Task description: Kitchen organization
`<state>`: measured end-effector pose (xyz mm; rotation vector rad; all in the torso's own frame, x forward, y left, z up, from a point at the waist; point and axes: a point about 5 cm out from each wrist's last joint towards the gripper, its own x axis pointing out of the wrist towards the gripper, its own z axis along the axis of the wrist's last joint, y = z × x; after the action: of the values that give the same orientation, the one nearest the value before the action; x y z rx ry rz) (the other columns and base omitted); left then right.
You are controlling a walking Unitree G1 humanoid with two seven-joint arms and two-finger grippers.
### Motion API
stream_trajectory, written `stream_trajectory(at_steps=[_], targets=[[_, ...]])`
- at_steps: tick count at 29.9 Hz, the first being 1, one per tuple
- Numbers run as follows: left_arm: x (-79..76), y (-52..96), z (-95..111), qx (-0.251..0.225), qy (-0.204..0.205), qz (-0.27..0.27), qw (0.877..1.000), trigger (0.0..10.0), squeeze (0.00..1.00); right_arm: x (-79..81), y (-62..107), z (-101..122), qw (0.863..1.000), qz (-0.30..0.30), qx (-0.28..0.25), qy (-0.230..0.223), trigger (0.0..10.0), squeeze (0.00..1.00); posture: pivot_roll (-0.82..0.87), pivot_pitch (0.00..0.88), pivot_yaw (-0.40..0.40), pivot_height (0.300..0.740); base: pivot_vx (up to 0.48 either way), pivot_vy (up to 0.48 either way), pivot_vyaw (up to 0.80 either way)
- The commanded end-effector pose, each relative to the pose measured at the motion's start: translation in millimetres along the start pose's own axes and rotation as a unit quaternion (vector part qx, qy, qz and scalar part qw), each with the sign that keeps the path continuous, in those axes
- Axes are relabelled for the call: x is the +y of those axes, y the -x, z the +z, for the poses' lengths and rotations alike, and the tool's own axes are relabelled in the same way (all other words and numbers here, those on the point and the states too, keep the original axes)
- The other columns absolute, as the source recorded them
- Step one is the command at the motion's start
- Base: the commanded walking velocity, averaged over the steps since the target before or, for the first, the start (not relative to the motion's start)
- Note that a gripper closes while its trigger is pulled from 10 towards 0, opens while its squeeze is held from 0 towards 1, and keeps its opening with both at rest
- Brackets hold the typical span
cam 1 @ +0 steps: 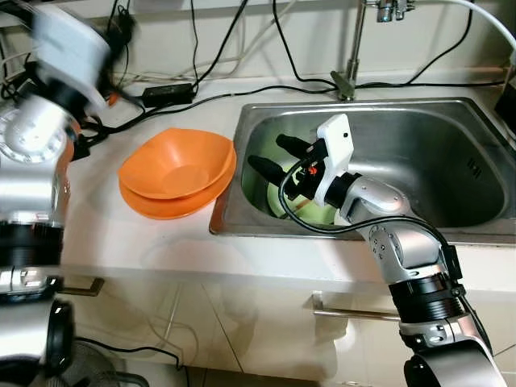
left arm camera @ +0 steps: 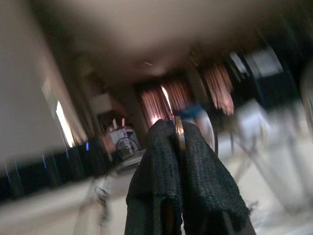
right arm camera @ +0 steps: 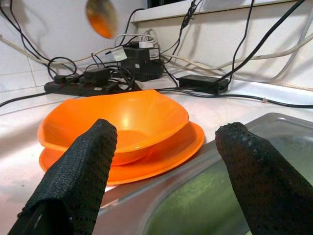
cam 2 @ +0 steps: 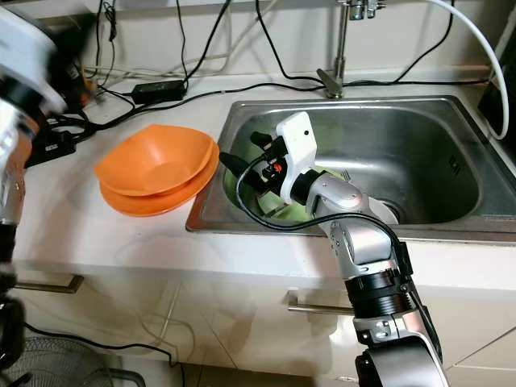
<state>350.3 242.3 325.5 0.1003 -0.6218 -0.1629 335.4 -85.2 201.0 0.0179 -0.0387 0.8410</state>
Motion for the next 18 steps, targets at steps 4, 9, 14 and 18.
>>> stream_trajectory(at_steps=[4,9,14,18], targets=[[-5.2,6.2,-17.3,-0.028,0.302,0.067,0.95,0.0,0.0,-1.1,-2.3,6.9,1.0,-0.007,-0.017,0.004,10.0,0.0,-0.02,0.0,0.127,0.74,0.0,0.0,0.0],[-15.2,7.1,-21.3,-0.052,0.427,0.085,0.899,0.0,0.0,-1.0,-2.7,7.1,1.0,-0.009,-0.019,0.003,10.0,0.0,-0.02,0.0,0.127,0.74,0.0,0.0,0.0],[-15.2,7.1,-21.3,-0.052,0.427,0.085,0.899,0.0,0.0,-1.0,-2.7,7.1,1.0,-0.009,-0.019,0.003,10.0,0.0,-0.02,0.0,0.127,0.74,0.0,0.0,0.0],[-15.2,7.1,-21.3,-0.052,0.427,0.085,0.899,0.0,0.0,-1.0,-2.7,7.1,1.0,-0.009,-0.019,0.003,10.0,0.0,-0.02,0.0,0.127,0.74,0.0,0.0,0.0]])
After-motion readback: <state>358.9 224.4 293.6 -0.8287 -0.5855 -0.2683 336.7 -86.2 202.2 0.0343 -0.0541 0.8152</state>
